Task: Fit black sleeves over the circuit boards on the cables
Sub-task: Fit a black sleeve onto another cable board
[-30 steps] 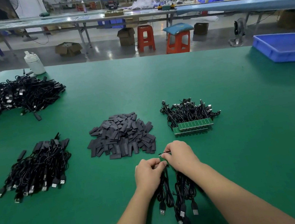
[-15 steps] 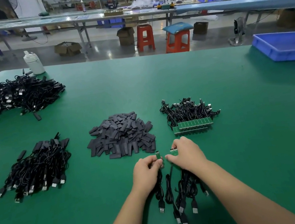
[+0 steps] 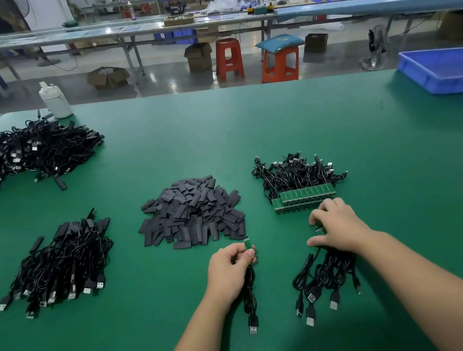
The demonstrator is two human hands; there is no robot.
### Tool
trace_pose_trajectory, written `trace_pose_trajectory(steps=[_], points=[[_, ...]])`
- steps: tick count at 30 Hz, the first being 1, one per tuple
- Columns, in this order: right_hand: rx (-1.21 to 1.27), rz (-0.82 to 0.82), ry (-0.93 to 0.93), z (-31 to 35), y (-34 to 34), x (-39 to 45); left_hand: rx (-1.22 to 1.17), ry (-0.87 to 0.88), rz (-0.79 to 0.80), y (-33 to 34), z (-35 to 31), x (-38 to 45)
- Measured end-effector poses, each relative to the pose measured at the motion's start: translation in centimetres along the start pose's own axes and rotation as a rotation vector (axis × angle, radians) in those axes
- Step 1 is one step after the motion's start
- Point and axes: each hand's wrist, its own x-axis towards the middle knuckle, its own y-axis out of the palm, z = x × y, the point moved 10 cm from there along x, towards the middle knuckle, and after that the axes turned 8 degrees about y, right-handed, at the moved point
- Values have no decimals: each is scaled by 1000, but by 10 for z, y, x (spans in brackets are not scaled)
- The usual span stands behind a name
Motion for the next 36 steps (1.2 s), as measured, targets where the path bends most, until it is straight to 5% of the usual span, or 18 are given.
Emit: trace_pose_trajectory(steps=[4, 9, 17, 23, 26, 29, 32, 36], points=[[55, -245, -97, 29, -17, -12, -3, 7, -1, 1, 0, 1], [410, 130, -200, 81, 16, -32, -8, 13, 0, 1, 1, 3], [172, 264, -279, 99, 28, -45, -258, -30, 7, -2, 3, 3], [36, 541, -174, 79, 47, -58, -356, -55, -15, -7, 5, 5], [76, 442, -169, 86, 35, -50, -368, -61, -14, -6, 5, 5], [530, 306, -83, 103, 20, -42, -374, -36, 34, -2, 1, 4], [1167, 457, 98, 127, 38, -46, -381, -18, 79, -2, -1, 4], [1290, 474, 141, 149, 51, -50, -505, -59, 83, -3, 1, 2]])
